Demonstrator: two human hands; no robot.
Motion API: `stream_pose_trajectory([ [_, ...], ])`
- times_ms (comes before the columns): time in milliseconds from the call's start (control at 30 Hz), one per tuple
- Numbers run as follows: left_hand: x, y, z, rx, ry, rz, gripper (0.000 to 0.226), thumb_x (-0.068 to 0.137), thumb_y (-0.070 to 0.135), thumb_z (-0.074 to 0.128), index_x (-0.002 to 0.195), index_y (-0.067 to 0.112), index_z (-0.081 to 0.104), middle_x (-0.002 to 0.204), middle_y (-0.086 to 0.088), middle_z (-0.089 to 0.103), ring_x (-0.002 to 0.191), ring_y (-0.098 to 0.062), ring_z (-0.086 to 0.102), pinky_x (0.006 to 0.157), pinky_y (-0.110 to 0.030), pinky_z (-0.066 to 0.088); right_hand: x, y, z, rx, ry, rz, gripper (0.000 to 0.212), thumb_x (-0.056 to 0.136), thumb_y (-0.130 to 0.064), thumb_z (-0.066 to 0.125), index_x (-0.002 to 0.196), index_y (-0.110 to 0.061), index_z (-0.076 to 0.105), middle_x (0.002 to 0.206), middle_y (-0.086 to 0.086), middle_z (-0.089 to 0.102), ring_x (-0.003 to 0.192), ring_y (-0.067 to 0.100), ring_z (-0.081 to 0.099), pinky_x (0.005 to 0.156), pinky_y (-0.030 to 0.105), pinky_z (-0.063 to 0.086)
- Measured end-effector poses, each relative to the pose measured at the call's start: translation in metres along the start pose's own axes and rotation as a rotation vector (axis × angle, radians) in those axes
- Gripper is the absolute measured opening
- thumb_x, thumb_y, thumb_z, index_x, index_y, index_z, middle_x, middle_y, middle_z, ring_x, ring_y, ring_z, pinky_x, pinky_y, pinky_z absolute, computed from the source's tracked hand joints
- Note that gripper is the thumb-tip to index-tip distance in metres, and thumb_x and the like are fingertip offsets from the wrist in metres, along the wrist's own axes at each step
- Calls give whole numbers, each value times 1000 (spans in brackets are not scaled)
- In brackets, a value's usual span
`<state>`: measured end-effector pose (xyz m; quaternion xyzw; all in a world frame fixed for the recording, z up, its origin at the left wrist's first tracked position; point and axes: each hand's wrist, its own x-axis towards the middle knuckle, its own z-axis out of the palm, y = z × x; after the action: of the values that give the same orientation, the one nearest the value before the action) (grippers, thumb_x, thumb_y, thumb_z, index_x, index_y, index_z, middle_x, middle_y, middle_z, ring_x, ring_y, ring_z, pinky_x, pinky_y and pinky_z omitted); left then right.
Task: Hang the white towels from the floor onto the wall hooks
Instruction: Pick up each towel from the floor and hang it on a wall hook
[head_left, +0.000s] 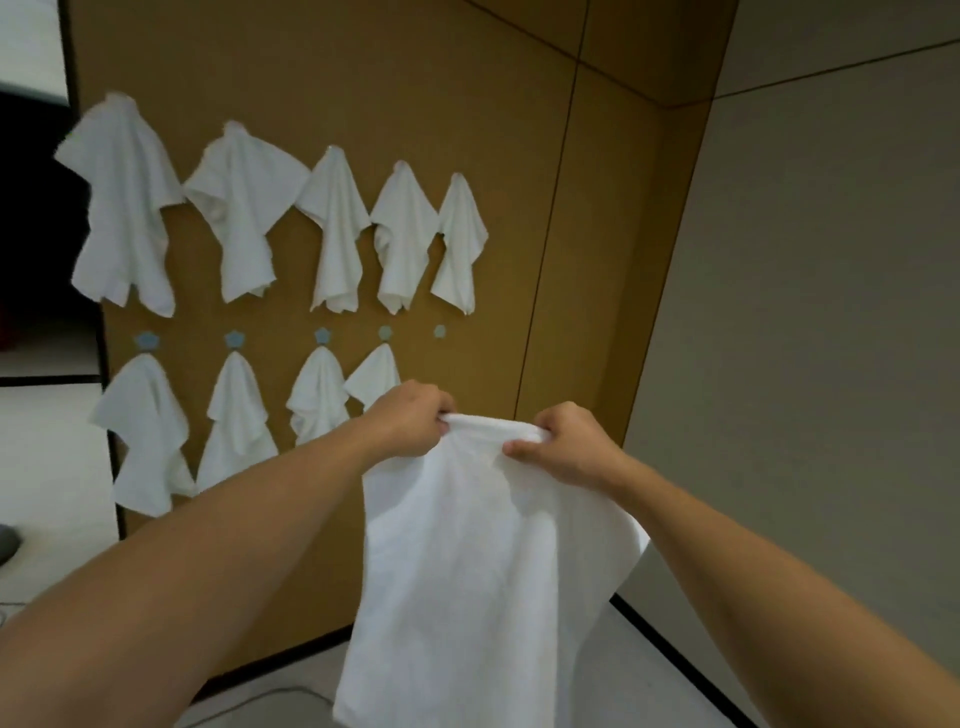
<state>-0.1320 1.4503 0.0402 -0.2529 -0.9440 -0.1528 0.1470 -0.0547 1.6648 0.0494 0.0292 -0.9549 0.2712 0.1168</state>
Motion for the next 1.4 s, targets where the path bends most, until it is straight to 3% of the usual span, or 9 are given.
stream_pose_trajectory([
  [167,98,-30,34,-81,-73,-56,11,93,20,58,84,25,61,83,4,60,78,-15,56,61,-27,39,112,37,2,45,-12,-64,35,81,-44,75,75,-10,68,72,4,64,66,18,61,55,32,45],
  [433,218,-43,98,-136,-150,-160,16,92,19,56,104,21,67,97,1,63,92,-18,58,74,-27,42,260,111,6,167,-92,-186,31,83,-40,73,88,-9,72,85,11,70,78,25,68,72,40,57],
  [533,260,-35,122,-288,-153,-254,16,86,21,62,99,28,66,95,6,65,90,-14,60,67,-23,44,308,141,6,250,-156,-211,36,83,-37,74,91,-2,69,78,10,64,70,23,62,64,33,48],
  [633,307,-24,145,-440,-195,-324,19,83,32,67,102,31,69,101,6,68,93,-13,63,77,-32,54,358,173,9,258,-237,-234,29,84,-33,75,85,-5,67,72,4,58,63,15,54,57,29,42],
  [867,384,-35,195,-619,44,-498,15,87,34,69,83,20,74,79,3,64,75,-14,59,68,-28,44,461,233,30,345,-315,-257,25,79,-32,79,69,-16,63,68,-1,59,60,10,55,53,23,39],
  [1033,439,-74,208,-604,169,-544,13,94,26,62,88,19,72,92,0,67,83,-12,59,71,-21,45,532,250,58,452,-368,-251,26,75,-33,84,76,-12,68,80,5,70,72,17,66,61,27,48],
  [1133,477,-110,216,-589,231,-523,13,95,21,60,90,16,71,93,0,68,87,-12,60,71,-20,44,583,252,79,552,-418,-218,36,77,-41,82,67,-12,62,70,-1,65,62,9,62,57,23,45],
  [1267,525,-177,234,-542,268,-481,10,89,19,66,83,20,73,89,10,69,83,0,61,70,-12,41,663,256,125,601,-445,-152,39,83,-44,75,83,-6,68,76,7,59,70,18,57,65,30,42],
  [1400,570,-246,255,-524,281,-474,12,80,20,78,76,21,66,75,13,63,69,3,56,65,-12,39,741,248,175,482,-417,-144,38,81,-38,77,61,-17,52,59,0,49,57,12,51,55,25,40],
])
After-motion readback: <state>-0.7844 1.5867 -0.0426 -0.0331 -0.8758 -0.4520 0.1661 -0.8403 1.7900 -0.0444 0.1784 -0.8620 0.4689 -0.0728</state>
